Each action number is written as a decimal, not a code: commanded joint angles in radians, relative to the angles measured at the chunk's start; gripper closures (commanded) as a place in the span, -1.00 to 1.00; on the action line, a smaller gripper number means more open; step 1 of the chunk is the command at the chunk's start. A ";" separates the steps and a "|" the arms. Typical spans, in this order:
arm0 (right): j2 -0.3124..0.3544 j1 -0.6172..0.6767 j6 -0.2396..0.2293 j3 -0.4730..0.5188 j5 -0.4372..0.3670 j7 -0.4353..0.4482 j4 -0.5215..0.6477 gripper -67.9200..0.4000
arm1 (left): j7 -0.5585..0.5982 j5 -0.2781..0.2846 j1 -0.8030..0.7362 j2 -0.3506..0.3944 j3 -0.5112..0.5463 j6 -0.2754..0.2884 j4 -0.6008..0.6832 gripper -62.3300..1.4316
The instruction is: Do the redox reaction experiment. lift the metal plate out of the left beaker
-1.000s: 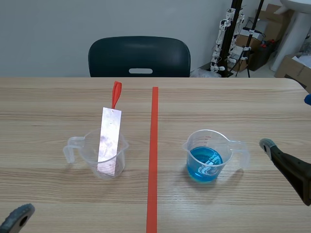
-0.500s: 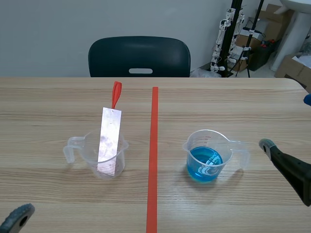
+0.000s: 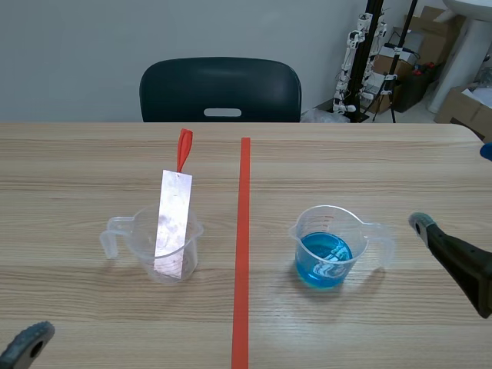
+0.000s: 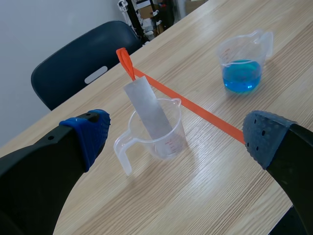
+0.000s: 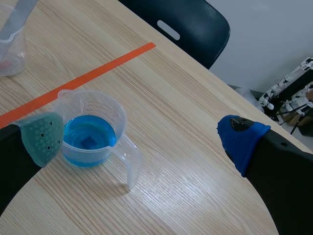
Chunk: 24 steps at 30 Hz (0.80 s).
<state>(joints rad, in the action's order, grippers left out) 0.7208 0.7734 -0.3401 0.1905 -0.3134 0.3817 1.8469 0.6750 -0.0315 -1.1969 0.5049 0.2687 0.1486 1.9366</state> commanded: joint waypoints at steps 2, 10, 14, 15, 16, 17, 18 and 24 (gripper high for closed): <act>0.021 -0.013 0.002 0.011 -0.020 0.017 0.008 -1.00 | 0.016 0.012 -0.003 0.003 0.001 -0.006 0.017 -0.84; 0.025 -0.096 -0.035 0.011 -0.084 -0.074 0.008 -1.00 | 0.039 0.012 -0.003 0.003 0.001 -0.005 0.017 -0.84; 0.025 -0.181 -0.103 0.011 -0.100 -0.121 0.008 -1.00 | 0.043 0.012 -0.002 0.003 0.001 -0.003 0.017 -0.84; 0.024 -0.211 -0.111 0.011 -0.128 -0.143 0.008 -1.00 | 0.051 0.011 -0.002 0.003 0.001 -0.003 0.017 -0.84; 0.024 -0.230 -0.119 0.011 -0.148 -0.156 0.008 -1.00 | 0.052 0.011 -0.002 0.003 0.001 -0.003 0.017 -0.84; 0.024 -0.253 -0.134 0.011 -0.172 -0.169 0.008 -1.00 | 0.049 0.012 -0.003 0.003 0.001 -0.003 0.017 -0.84; 0.024 -0.275 -0.142 0.011 -0.196 -0.183 0.008 -1.00 | 0.047 0.011 -0.003 0.003 0.001 -0.003 0.014 -0.84; 0.021 -0.362 -0.184 -0.003 -0.330 -0.275 0.008 -1.00 | 0.050 0.012 -0.002 0.003 0.001 -0.004 0.013 -0.84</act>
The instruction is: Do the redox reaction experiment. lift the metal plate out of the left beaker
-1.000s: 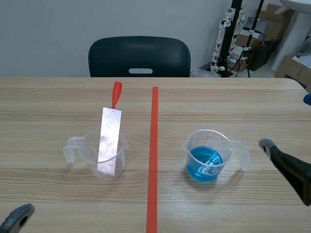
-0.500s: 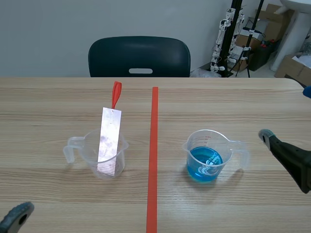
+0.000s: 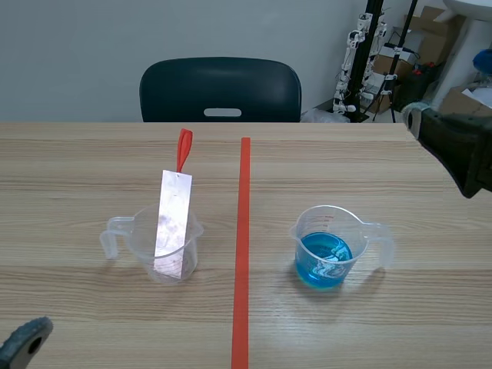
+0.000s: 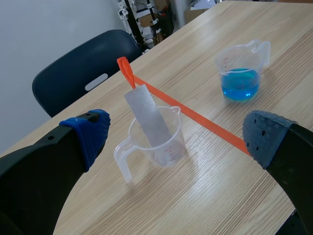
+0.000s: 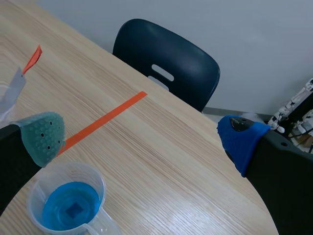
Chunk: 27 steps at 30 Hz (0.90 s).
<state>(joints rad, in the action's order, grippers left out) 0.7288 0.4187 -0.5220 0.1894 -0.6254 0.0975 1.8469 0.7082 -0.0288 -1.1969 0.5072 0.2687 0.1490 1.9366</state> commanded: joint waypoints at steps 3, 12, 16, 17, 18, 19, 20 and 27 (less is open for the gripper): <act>0.013 -0.048 -0.003 -0.047 -0.061 -0.042 0.008 -1.00 | 0.021 0.009 -0.002 0.001 0.001 -0.005 0.013 -0.84; -0.042 -0.205 0.001 -0.237 -0.102 -0.210 0.005 -1.00 | 0.029 0.009 -0.003 0.001 0.001 -0.004 0.013 -0.84; -0.042 -0.256 0.006 -0.323 -0.141 -0.233 -0.001 -1.00 | 0.019 0.010 -0.003 0.000 0.001 -0.004 0.013 -0.82; -0.042 -0.269 0.005 -0.344 -0.145 -0.234 -0.005 -1.00 | 0.012 0.010 -0.003 0.000 0.001 -0.004 0.013 -0.82; -0.042 -0.280 0.007 -0.365 -0.146 -0.233 -0.010 -1.00 | 0.007 0.010 -0.003 0.000 0.001 -0.004 0.011 -0.82; -0.042 -0.292 0.009 -0.388 -0.146 -0.233 -0.017 -1.00 | 0.006 0.012 -0.002 -0.003 0.001 -0.003 0.007 -0.82; -0.042 -0.306 0.009 -0.410 -0.146 -0.234 -0.026 -1.00 | 0.007 0.020 -0.001 -0.008 0.001 -0.001 0.002 -0.82; -0.043 -0.401 0.013 -0.559 -0.166 -0.149 -0.150 -1.00 | 0.010 0.045 0.074 -0.063 -0.001 0.092 -0.120 -0.82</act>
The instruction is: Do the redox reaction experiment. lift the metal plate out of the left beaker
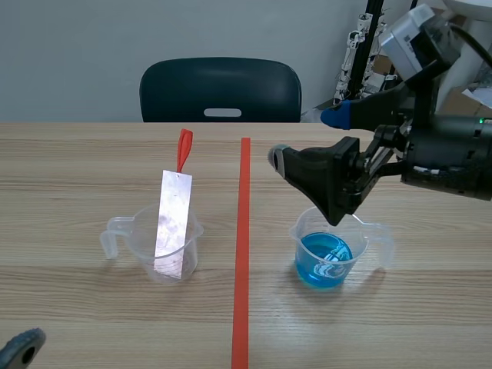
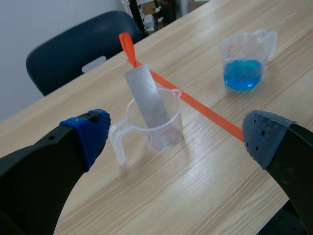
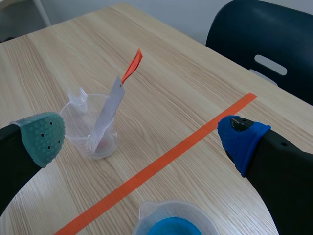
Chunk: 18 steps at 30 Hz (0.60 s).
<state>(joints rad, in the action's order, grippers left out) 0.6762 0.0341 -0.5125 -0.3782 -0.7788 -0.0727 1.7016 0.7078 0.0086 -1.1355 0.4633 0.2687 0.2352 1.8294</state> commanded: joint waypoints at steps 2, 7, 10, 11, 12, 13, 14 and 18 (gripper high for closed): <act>-0.001 -0.038 0.003 -0.019 -0.011 0.038 -0.037 -1.00 | 0.010 0.018 0.044 -0.046 -0.001 0.015 -0.068 -0.83; -0.040 -0.128 0.003 -0.096 -0.011 0.032 -0.114 -1.00 | 0.013 0.058 0.097 -0.084 -0.002 0.021 -0.200 -0.83; -0.064 -0.192 0.003 -0.154 -0.011 0.030 -0.175 -1.00 | 0.006 0.056 0.114 -0.083 -0.004 0.010 -0.257 -0.83; -0.073 -0.211 0.003 -0.173 -0.011 0.030 -0.197 -1.00 | 0.006 0.056 0.117 -0.083 -0.004 -0.006 -0.274 -0.83; -0.083 -0.232 0.003 -0.193 -0.011 0.029 -0.221 -1.00 | 0.005 0.056 0.121 -0.083 -0.004 -0.012 -0.289 -0.83; -0.093 -0.249 0.003 -0.211 -0.011 0.029 -0.243 -1.00 | 0.005 0.055 0.125 -0.083 -0.004 -0.012 -0.303 -0.83; -0.103 -0.266 0.003 -0.229 -0.011 0.027 -0.264 -1.00 | 0.006 0.056 0.128 -0.083 -0.004 -0.012 -0.315 -0.83; -0.140 -0.327 0.003 -0.295 -0.011 0.027 -0.335 -1.00 | 0.007 0.060 0.148 -0.083 -0.015 -0.007 -0.371 -0.83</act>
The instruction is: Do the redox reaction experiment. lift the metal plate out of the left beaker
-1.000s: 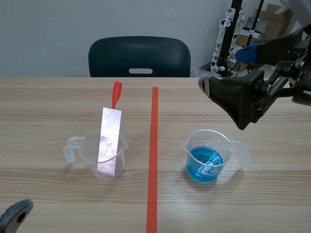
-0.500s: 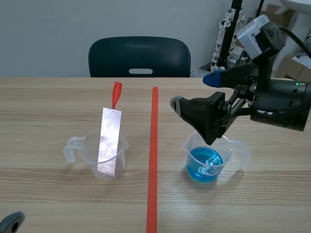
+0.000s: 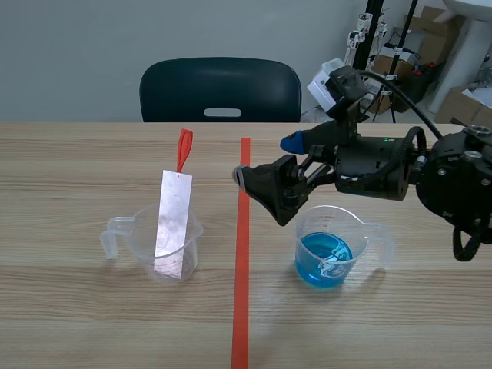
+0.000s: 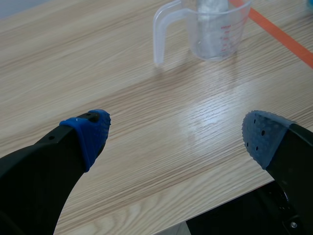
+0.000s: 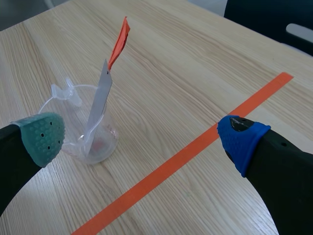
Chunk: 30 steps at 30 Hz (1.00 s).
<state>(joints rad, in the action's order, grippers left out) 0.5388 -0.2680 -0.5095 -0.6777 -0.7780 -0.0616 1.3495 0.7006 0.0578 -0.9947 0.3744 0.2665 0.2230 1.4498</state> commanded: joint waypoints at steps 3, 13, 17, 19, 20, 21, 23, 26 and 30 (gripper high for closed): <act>-0.022 -0.065 0.000 -0.042 -0.012 0.016 -0.015 -1.00 | 0.064 0.010 0.034 0.006 -0.047 0.012 -0.040 -0.83; -0.094 -0.188 0.004 -0.188 -0.013 0.028 -0.125 -1.00 | 0.568 0.007 0.130 -0.005 -0.168 0.064 -0.306 -0.83; -0.133 -0.222 0.004 -0.214 -0.013 0.035 -0.172 -1.00 | 0.628 0.006 0.182 -0.031 -0.193 0.073 -0.403 -0.83; -0.156 -0.236 0.004 -0.221 -0.013 0.035 -0.196 -1.00 | 0.663 0.006 0.208 -0.043 -0.202 0.086 -0.455 -0.83; -0.169 -0.243 0.004 -0.225 -0.012 0.035 -0.208 -1.00 | 0.686 0.005 0.220 -0.047 -0.208 0.087 -0.480 -0.83; -0.181 -0.250 0.004 -0.232 -0.013 0.035 -0.221 -1.00 | 0.714 0.003 0.232 -0.050 -0.214 0.087 -0.502 -0.83; -0.204 -0.267 0.004 -0.248 -0.013 0.034 -0.248 -1.00 | 0.769 -0.002 0.254 -0.051 -0.225 0.087 -0.542 -0.83; -0.238 -0.290 0.004 -0.275 -0.013 0.034 -0.283 -1.00 | 0.817 -0.006 0.287 -0.053 -0.233 0.087 -0.584 -0.83; -0.278 -0.301 0.004 -0.299 -0.013 0.030 -0.317 -1.00 | 0.842 -0.050 0.333 -0.053 -0.233 0.087 -0.623 -0.83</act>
<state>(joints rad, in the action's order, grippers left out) 0.2653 -0.5461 -0.5049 -0.9825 -0.7784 -0.0433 1.0218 1.5085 0.0044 -0.6647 0.3187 0.0307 0.3088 0.8070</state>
